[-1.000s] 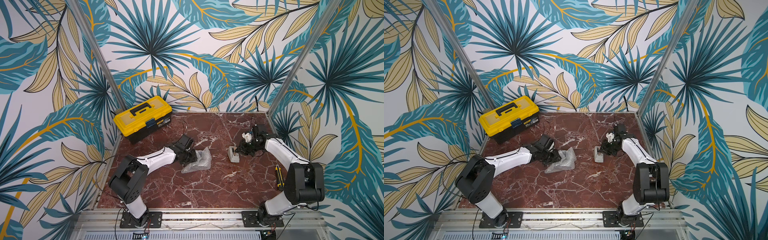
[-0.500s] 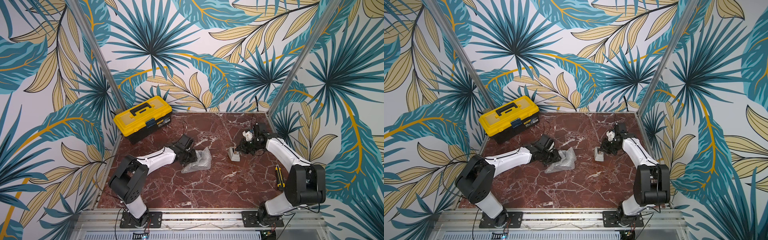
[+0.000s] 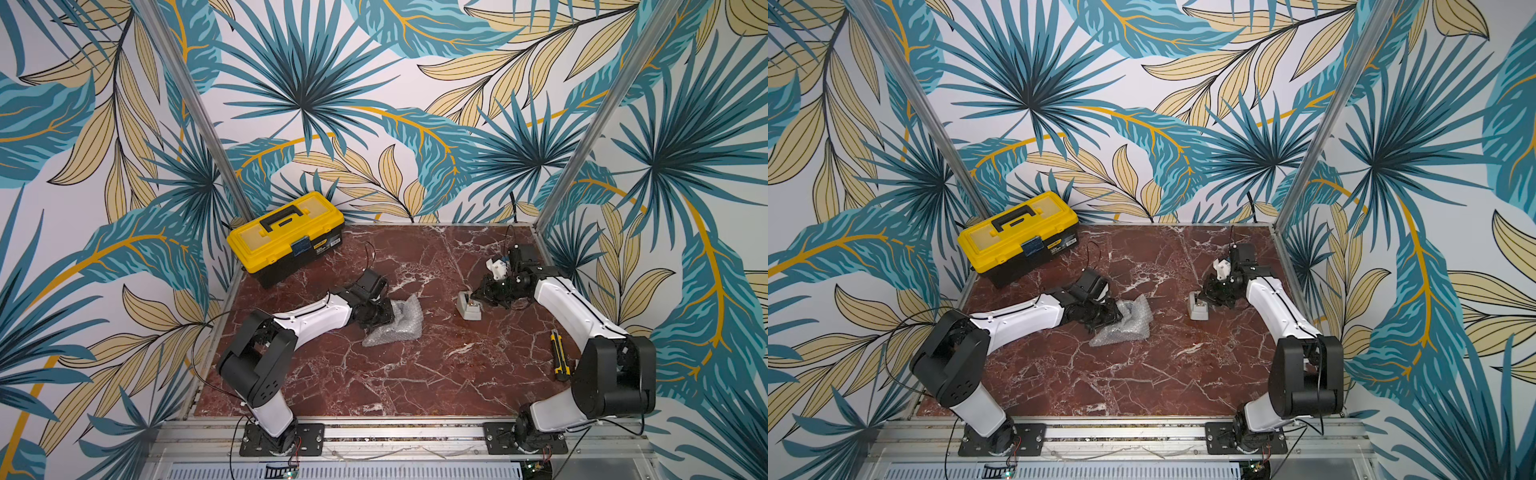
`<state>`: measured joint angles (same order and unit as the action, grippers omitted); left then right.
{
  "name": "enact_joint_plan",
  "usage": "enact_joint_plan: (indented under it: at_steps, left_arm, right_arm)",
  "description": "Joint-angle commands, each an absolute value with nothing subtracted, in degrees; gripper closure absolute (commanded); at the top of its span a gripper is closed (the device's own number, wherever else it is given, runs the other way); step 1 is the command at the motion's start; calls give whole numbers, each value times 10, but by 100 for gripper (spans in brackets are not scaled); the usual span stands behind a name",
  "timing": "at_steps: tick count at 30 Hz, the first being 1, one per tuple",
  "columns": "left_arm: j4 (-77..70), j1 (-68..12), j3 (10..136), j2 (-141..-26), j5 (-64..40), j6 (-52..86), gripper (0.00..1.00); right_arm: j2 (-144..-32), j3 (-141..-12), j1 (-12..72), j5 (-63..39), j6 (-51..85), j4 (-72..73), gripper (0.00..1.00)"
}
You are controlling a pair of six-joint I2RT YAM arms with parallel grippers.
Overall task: Wrap mugs in bubble wrap
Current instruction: Tear off the tape using the Tape Cutter.
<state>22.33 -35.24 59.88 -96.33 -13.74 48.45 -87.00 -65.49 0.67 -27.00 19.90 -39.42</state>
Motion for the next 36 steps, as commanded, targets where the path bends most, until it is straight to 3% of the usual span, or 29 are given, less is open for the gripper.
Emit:
enact_joint_plan:
  at_steps: [1, 12, 36]
  left_arm:
    - [217, -359, 580, -965, -147, 486, 67]
    - [213, -360, 581, -967, -148, 488, 67]
    - [208, -361, 574, -960, -148, 489, 67]
  right_arm:
    - [-857, -669, 16, -280, 195, -377, 100]
    - [-878, -679, 22, -273, 178, -386, 100]
    - [-805, -649, 25, -251, 196, -485, 100]
